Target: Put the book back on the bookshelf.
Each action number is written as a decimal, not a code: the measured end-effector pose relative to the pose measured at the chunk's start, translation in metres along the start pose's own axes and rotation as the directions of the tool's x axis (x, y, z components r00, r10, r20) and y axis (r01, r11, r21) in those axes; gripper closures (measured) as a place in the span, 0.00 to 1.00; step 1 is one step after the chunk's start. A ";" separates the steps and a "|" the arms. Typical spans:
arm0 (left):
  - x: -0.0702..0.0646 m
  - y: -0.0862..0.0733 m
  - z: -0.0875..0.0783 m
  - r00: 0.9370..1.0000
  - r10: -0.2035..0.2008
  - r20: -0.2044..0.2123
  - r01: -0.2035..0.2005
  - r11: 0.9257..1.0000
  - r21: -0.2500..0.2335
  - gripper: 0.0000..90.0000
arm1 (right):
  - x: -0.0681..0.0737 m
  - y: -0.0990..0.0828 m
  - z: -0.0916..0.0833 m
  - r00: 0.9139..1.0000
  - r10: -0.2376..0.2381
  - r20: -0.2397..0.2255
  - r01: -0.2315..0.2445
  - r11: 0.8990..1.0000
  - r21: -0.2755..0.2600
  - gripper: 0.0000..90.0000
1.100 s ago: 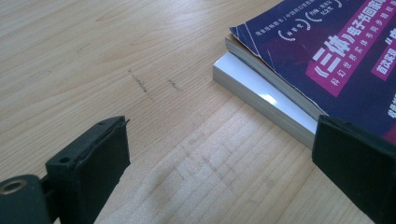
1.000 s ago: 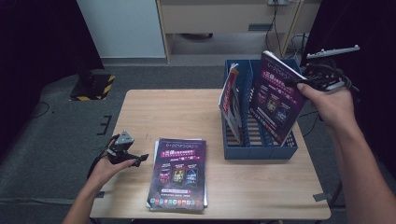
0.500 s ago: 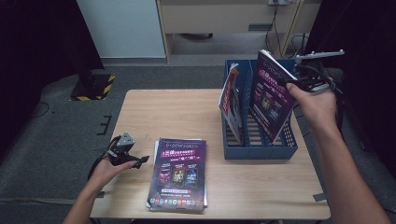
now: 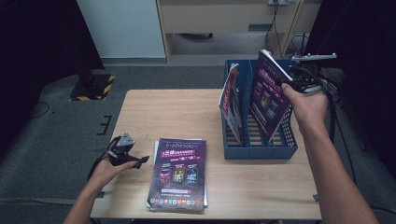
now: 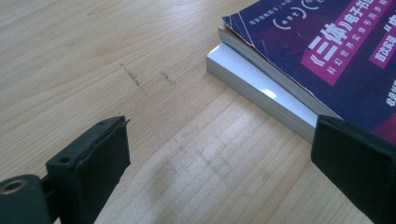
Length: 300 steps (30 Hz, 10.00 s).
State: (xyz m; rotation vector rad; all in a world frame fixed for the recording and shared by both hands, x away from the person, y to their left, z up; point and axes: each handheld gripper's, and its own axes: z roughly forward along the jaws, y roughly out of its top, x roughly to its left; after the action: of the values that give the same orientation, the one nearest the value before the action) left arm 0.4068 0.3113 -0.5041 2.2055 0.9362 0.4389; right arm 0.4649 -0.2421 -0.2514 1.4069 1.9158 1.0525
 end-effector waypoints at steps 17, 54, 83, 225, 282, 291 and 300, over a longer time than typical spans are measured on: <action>0.000 0.001 0.000 1.000 0.001 0.004 -0.001 1.000 -0.003 0.05 | 0.011 -0.003 0.020 0.999 -0.020 0.047 0.020 1.000 0.014 0.92; 0.000 0.000 -0.002 1.000 0.001 0.000 -0.001 1.000 -0.003 0.05 | 0.015 -0.015 0.049 0.999 -0.014 0.048 0.012 0.998 0.054 0.92; 0.000 0.000 -0.002 1.000 0.009 -0.004 -0.009 1.000 -0.002 0.05 | 0.019 -0.019 0.061 0.999 -0.023 0.050 0.019 0.997 0.076 0.92; -0.004 0.002 -0.008 0.999 0.040 -0.028 -0.040 0.999 -0.007 0.05 | 0.032 -0.004 0.059 0.998 -0.024 -0.052 0.027 0.998 0.062 0.36; -0.028 0.011 -0.004 0.995 0.089 -0.039 -0.091 0.995 -0.038 0.17 | 0.074 -0.161 0.033 0.976 -0.052 -0.213 0.054 0.999 0.002 0.12; -0.031 0.014 -0.003 0.998 0.059 -0.005 -0.059 0.996 -0.060 0.21 | 0.091 -0.173 0.044 0.965 -0.065 -0.254 0.070 0.997 0.012 0.13; -0.037 0.016 0.002 0.998 0.068 0.000 -0.068 0.996 -0.051 0.22 | 0.106 -0.187 0.058 0.959 -0.061 -0.277 0.072 0.997 0.028 0.12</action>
State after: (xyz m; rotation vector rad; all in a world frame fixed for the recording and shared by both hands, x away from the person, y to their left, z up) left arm 0.3905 0.2750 -0.4955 2.1964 0.8416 0.4868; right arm 0.3777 -0.1541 -0.4365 1.2586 2.1741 1.2407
